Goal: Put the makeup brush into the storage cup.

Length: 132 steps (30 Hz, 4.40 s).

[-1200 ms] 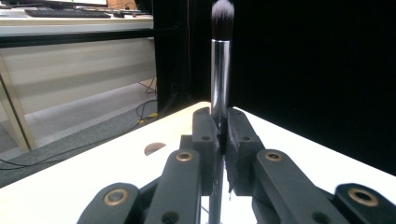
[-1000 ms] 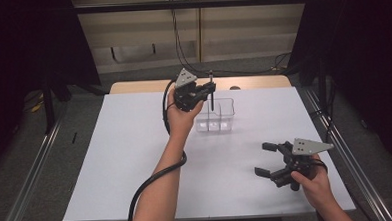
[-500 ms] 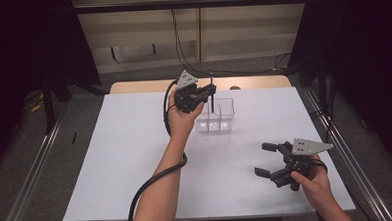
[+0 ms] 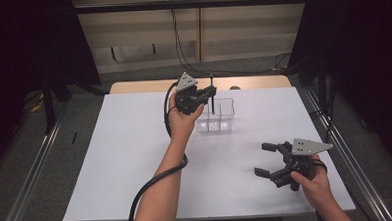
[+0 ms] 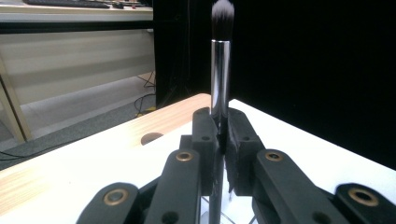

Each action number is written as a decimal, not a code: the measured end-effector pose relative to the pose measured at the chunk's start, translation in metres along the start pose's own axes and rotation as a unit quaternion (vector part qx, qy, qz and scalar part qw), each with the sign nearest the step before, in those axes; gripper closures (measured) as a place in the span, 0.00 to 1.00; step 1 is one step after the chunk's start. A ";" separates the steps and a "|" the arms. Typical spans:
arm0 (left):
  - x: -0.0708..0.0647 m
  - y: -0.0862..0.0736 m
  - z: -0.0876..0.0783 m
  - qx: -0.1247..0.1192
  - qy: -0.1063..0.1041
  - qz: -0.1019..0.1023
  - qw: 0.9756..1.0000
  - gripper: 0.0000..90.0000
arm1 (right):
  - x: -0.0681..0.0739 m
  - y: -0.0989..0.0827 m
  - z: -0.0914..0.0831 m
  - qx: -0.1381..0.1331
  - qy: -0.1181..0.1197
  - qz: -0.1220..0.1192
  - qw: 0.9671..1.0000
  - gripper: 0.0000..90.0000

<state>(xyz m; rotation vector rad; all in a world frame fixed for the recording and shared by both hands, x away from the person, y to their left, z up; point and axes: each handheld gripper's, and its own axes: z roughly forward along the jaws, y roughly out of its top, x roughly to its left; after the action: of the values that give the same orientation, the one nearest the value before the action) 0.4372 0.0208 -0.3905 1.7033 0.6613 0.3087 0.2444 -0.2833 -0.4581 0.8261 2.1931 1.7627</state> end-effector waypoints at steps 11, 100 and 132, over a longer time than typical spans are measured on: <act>-0.001 -0.003 0.002 0.002 0.001 0.000 1.000 0.93 | 0.001 0.000 0.001 -0.001 0.002 -0.001 1.000 0.05; -0.005 -0.025 -0.024 -0.025 -0.070 -0.016 0.997 0.02 | 0.004 0.001 0.005 0.003 0.005 -0.008 1.000 0.05; -0.005 -0.040 -0.062 -0.031 -0.093 0.019 0.995 0.00 | 0.005 0.000 0.006 0.004 0.005 -0.008 1.000 0.05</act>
<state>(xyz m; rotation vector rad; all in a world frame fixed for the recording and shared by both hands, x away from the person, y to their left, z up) 0.3889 0.0726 -0.4127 1.6629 0.4780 0.1937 0.2430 -0.2754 -0.4587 0.8023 2.2070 1.7561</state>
